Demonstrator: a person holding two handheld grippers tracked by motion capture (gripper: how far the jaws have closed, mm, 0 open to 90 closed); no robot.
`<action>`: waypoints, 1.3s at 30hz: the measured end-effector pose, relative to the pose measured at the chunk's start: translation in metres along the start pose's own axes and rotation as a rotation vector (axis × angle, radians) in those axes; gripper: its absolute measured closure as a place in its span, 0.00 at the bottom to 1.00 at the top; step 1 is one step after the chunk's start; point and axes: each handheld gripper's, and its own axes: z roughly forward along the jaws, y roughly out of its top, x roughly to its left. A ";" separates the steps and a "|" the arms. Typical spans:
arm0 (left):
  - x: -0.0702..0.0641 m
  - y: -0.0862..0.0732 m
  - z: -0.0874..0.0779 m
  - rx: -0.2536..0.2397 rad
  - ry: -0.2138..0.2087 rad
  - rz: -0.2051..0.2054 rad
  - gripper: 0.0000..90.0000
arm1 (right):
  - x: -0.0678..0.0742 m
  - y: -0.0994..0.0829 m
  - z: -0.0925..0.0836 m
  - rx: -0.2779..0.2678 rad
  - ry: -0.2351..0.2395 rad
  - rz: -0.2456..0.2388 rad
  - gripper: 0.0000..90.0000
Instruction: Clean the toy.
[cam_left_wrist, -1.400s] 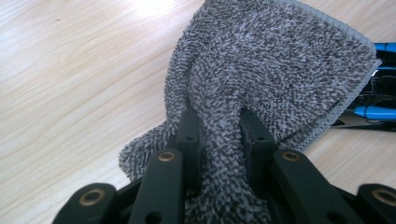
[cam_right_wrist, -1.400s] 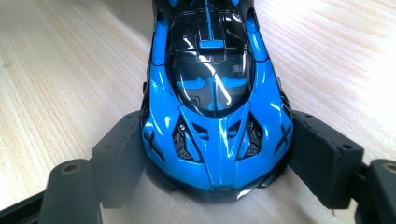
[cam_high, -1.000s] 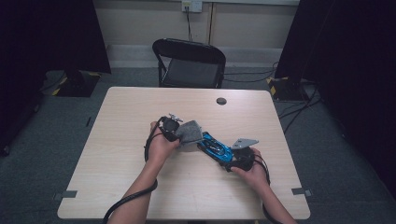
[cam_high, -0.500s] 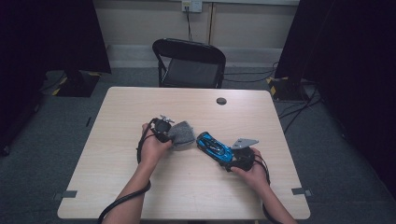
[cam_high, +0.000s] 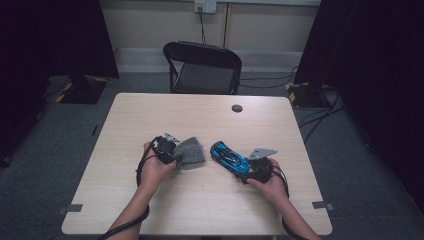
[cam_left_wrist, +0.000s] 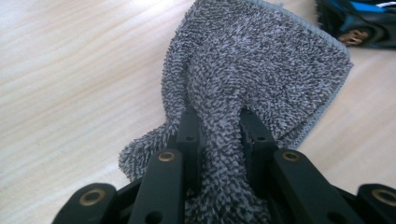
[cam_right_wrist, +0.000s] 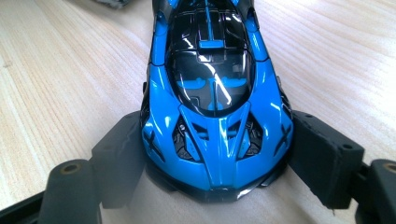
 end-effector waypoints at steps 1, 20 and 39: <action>0.000 -0.001 -0.001 0.002 -0.015 0.010 0.81 | 0.000 0.000 0.000 0.000 0.000 0.001 0.26; -0.013 -0.020 -0.009 -0.019 -0.103 0.040 0.81 | 0.003 0.012 -0.015 -0.001 0.023 -0.002 0.22; -0.027 -0.019 -0.019 -0.042 -0.152 0.091 0.81 | 0.001 0.051 0.006 -0.062 0.031 0.042 0.46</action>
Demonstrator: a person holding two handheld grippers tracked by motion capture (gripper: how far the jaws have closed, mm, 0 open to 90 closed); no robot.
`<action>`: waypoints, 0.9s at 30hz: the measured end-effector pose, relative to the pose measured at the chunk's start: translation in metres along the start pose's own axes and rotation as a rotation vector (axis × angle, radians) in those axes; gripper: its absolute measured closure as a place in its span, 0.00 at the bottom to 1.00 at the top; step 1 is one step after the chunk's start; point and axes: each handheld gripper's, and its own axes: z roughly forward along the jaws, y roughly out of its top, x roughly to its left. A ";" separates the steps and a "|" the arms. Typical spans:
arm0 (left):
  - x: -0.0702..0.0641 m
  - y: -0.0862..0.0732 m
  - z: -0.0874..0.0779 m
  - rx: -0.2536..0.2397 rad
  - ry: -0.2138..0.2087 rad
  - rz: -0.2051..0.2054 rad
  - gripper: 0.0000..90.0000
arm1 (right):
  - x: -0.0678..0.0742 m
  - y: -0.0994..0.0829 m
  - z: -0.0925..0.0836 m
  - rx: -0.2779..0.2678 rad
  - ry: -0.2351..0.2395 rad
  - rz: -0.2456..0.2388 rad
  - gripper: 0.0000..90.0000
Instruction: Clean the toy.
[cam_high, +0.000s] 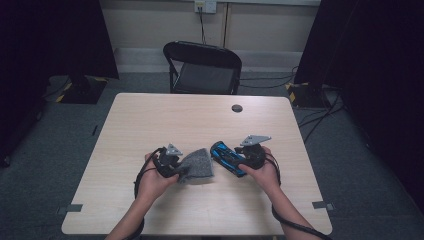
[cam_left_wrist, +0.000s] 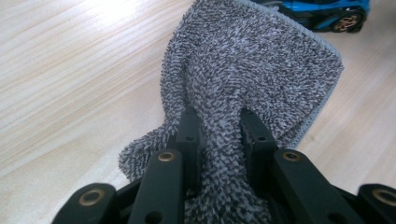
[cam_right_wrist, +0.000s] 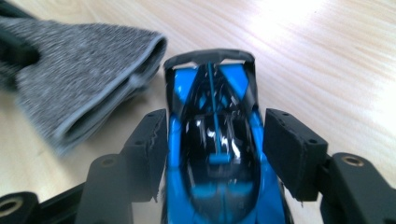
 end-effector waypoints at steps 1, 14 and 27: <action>-0.001 0.000 -0.001 -0.005 -0.004 0.000 0.81 | -0.001 0.002 0.003 0.001 -0.002 0.002 0.46; -0.022 0.001 -0.004 0.002 -0.065 0.065 0.81 | 0.004 0.003 0.017 0.045 -0.027 -0.047 0.52; -0.054 0.002 -0.001 0.009 -0.155 0.139 0.81 | 0.006 -0.001 0.015 0.042 -0.044 -0.035 0.52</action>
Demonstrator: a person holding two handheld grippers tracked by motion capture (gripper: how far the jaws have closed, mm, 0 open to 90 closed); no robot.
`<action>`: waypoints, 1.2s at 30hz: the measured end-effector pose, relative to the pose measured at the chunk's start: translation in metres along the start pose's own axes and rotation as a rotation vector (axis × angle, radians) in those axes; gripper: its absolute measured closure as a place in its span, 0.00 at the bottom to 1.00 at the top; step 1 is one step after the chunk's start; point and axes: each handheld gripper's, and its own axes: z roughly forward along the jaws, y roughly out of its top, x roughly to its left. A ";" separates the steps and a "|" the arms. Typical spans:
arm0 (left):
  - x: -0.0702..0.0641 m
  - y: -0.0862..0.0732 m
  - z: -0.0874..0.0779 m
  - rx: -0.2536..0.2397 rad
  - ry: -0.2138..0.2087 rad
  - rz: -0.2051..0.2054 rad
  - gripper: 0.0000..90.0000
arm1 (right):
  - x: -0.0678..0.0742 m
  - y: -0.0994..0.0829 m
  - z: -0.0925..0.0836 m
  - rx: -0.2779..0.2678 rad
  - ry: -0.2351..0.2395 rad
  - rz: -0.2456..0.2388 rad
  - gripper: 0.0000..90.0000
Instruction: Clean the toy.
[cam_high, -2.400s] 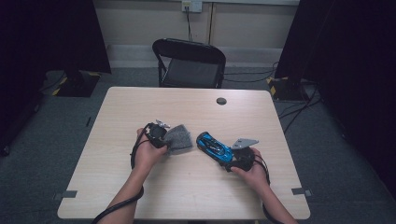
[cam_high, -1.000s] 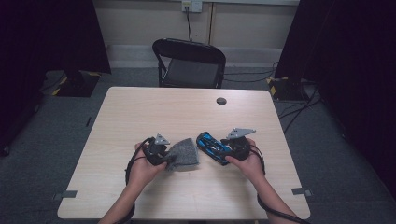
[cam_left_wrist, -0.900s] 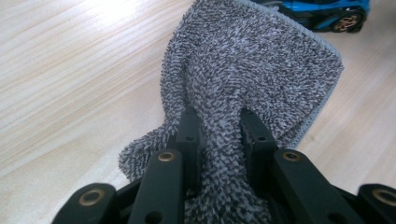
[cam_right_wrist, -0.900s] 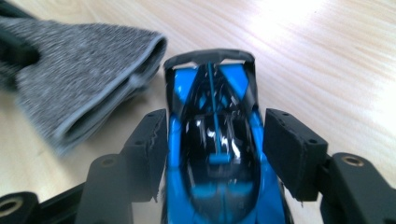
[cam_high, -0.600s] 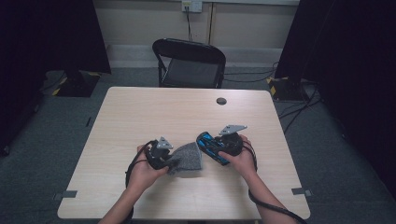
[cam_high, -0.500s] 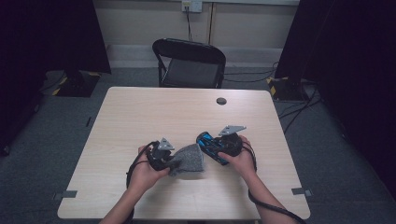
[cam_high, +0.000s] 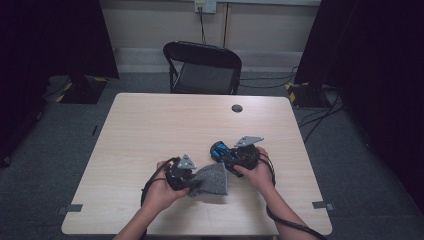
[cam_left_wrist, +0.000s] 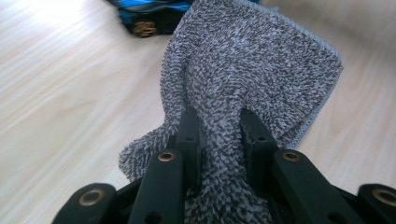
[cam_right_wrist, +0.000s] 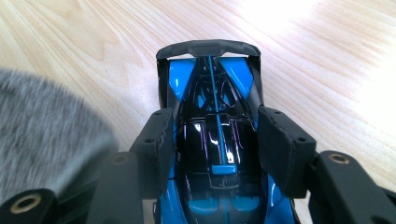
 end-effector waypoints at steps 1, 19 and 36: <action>-0.004 0.001 0.002 0.001 -0.010 0.012 0.81 | 0.000 0.000 0.000 0.003 0.002 0.004 0.52; -0.038 0.030 0.064 0.037 -0.111 0.158 0.81 | -0.004 -0.001 -0.002 0.001 0.024 0.015 0.53; 0.001 0.039 0.061 0.033 0.072 0.051 0.81 | -0.004 -0.002 -0.002 -0.005 0.024 0.012 0.53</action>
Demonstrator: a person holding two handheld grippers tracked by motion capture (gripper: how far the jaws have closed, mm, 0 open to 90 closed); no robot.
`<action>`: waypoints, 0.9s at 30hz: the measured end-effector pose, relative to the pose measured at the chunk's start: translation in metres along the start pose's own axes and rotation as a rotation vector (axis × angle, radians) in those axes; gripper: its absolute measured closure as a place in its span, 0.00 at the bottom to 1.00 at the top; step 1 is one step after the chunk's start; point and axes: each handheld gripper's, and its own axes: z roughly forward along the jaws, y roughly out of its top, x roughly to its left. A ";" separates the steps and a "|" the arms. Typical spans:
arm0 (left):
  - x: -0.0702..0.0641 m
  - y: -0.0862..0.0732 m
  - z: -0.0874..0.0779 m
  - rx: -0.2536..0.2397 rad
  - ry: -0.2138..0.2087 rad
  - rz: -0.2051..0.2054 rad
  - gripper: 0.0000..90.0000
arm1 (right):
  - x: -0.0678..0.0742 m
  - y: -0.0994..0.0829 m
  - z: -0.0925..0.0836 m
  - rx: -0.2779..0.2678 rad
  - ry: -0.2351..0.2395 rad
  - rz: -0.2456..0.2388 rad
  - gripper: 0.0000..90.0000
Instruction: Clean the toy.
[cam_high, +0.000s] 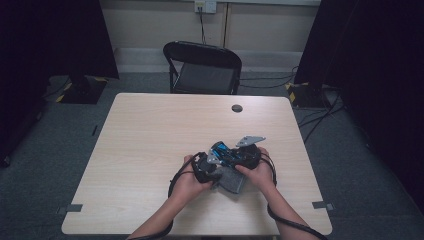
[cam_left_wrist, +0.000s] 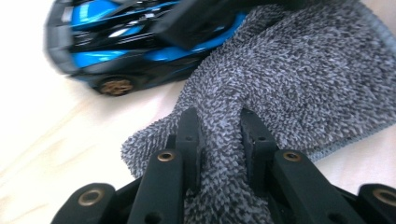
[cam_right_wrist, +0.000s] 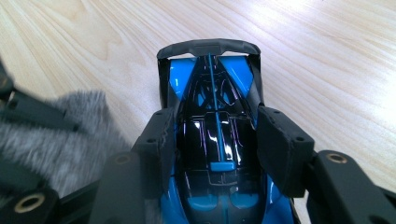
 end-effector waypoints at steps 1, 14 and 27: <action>0.002 -0.001 0.000 -0.004 0.006 -0.006 0.81 | 0.000 0.000 0.000 -0.001 0.001 0.000 0.53; 0.025 -0.004 -0.007 0.017 0.081 -0.020 0.81 | 0.000 -0.001 -0.001 -0.003 -0.001 0.000 0.53; 0.038 -0.006 -0.012 0.017 0.111 -0.053 0.81 | 0.000 -0.001 -0.001 -0.004 -0.001 -0.002 0.53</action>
